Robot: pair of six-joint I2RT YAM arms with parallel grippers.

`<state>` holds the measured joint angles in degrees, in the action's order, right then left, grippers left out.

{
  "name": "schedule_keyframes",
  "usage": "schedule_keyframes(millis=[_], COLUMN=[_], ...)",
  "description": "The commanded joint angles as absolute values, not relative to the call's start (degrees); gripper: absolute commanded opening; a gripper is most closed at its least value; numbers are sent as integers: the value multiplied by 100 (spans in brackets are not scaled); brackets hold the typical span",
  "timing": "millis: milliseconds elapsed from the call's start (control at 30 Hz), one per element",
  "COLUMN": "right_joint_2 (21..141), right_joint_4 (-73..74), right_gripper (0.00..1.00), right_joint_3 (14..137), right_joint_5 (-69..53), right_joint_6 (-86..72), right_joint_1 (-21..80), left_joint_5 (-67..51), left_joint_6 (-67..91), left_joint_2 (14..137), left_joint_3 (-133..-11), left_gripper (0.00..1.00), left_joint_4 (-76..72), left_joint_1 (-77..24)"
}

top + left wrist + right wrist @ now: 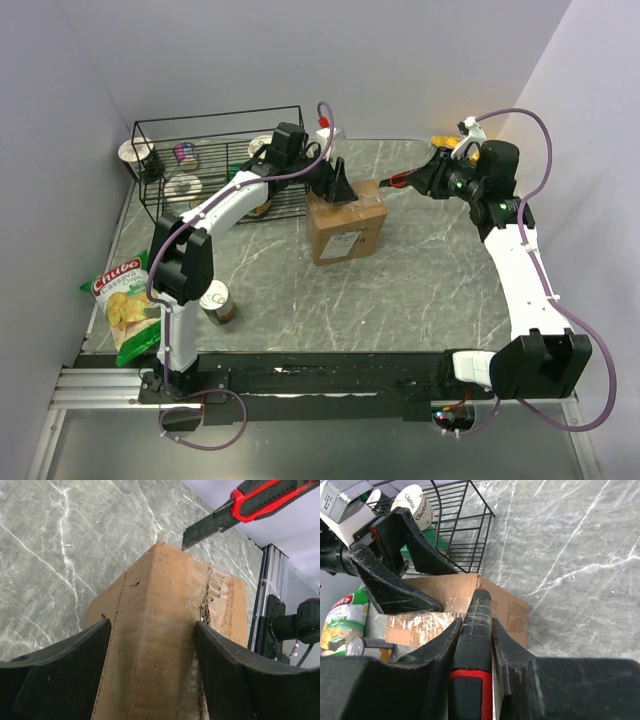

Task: Unpack the express box

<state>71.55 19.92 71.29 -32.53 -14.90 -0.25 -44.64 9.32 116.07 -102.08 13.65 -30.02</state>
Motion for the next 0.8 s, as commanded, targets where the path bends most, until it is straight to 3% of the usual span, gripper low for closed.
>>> schedule_keyframes(millis=[0,400,600,767], right_joint_2=[7040,6873,6566,6723], right_joint_4=[2355,2716,1286,1143], right_gripper=[0,0,0,0], right_joint_3=[7418,7444,6970,6908], right_joint_5=[-3366,-3165,-3076,-3085], right_joint_6=[-1503,-1433,-1844,-2004], right_joint_1=[-26,-44,-158,-158], left_joint_5=[-3947,-3849,-4148,-4140], left_joint_6=[809,773,879,853], left_joint_2=[11689,11707,11681,11654], left_joint_3=[-10160,-10169,-10134,-10143], left_gripper=[72,68,69,70], left_joint_4=[1644,1679,1582,1608], left_joint_1=[-2988,-3006,-3015,-3032])
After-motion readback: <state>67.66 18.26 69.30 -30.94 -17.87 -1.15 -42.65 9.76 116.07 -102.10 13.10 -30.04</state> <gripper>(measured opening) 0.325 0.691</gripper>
